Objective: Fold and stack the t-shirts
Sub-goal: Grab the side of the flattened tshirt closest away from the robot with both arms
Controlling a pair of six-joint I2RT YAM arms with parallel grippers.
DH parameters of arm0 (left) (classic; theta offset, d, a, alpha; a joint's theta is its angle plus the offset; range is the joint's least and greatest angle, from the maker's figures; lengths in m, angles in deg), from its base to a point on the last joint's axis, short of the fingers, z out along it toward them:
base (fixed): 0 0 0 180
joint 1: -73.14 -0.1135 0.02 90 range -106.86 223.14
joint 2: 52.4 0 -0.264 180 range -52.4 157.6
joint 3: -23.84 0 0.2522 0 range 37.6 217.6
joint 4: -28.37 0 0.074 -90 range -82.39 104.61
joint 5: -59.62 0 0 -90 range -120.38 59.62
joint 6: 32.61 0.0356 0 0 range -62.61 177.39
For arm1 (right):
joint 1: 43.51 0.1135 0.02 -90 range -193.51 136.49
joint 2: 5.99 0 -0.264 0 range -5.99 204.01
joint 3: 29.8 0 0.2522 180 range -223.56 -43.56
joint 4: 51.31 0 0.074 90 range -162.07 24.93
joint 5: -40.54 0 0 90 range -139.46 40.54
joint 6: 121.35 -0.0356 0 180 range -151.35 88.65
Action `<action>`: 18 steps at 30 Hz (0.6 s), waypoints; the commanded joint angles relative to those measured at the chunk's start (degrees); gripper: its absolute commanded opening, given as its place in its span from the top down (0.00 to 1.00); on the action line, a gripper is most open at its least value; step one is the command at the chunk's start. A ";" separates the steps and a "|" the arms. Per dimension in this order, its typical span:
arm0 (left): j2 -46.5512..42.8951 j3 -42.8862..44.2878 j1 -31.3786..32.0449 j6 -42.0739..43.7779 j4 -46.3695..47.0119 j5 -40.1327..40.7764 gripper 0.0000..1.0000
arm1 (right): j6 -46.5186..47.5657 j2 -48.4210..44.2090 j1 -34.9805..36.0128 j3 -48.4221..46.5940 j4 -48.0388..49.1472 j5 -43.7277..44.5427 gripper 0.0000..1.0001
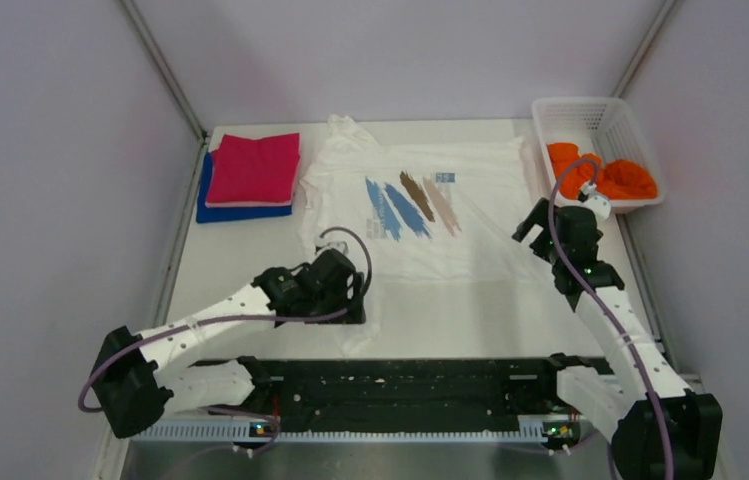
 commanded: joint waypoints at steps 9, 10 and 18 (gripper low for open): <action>7.47 -6.47 12.93 -10.38 4.96 1.66 0.29 | -6.42 2.66 -1.63 1.08 -1.40 3.85 0.01; 9.09 -5.68 13.12 -9.68 5.76 1.48 0.29 | -7.17 2.89 -2.01 1.08 -1.90 4.15 0.01; 24.52 0.34 13.78 -10.05 1.07 6.15 0.43 | -9.39 -2.06 -4.81 3.94 -3.56 5.51 0.01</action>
